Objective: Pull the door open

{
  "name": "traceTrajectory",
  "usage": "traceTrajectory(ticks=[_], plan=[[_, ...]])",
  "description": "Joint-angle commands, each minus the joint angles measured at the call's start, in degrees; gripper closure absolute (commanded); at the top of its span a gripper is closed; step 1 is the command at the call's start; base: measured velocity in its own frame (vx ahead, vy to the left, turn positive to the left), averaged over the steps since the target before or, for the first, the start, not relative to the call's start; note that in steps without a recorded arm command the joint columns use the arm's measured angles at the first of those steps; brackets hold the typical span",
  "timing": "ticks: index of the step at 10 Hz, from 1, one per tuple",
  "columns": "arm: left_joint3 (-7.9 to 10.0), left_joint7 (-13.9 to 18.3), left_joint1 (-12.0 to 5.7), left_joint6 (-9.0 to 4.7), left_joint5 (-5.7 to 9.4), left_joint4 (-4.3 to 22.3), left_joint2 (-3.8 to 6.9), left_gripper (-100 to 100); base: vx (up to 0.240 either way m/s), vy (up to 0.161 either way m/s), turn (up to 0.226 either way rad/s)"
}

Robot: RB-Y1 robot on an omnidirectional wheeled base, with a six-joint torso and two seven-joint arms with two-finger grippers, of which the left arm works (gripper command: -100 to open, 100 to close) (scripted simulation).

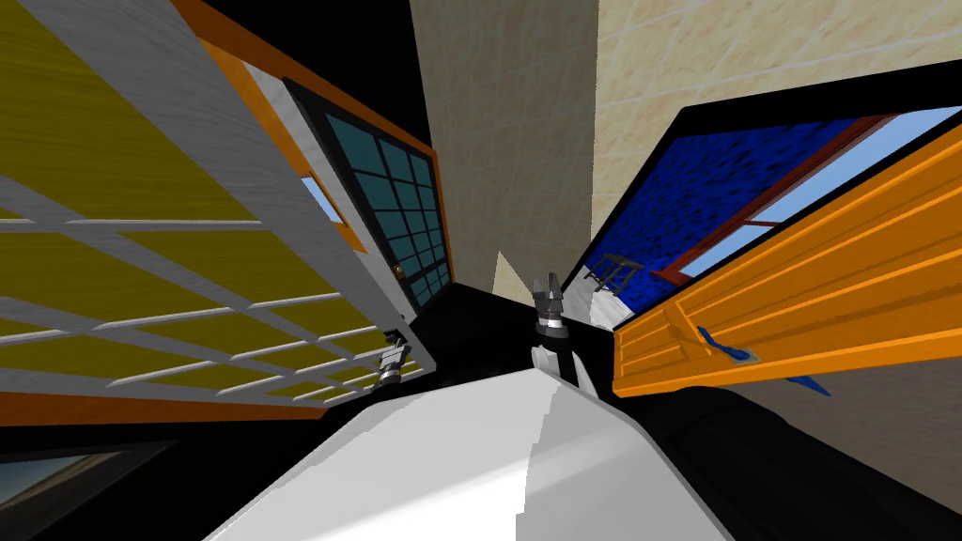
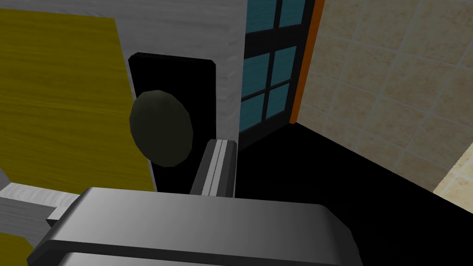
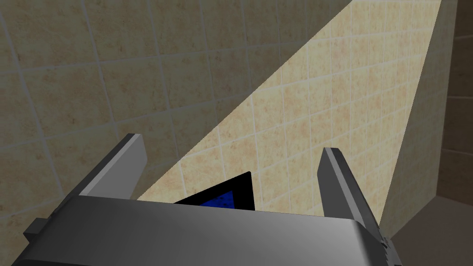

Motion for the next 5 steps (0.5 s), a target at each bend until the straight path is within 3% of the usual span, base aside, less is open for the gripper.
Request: traceTrajectory(ticks=[1, 2, 5], plan=[[0.00, 0.00, 0.00, 0.00, 0.00, 0.00, 0.00, 100, 0.000, 0.000, 0.000], [-0.56, 0.51, 0.34, -0.22, -0.33, -0.39, 0.70, -100, -0.101, 0.019, -0.011], [-1.70, 1.53, 1.03, -0.65, -0.99, -1.17, 2.12, -100, -0.194, 0.031, -0.016]])
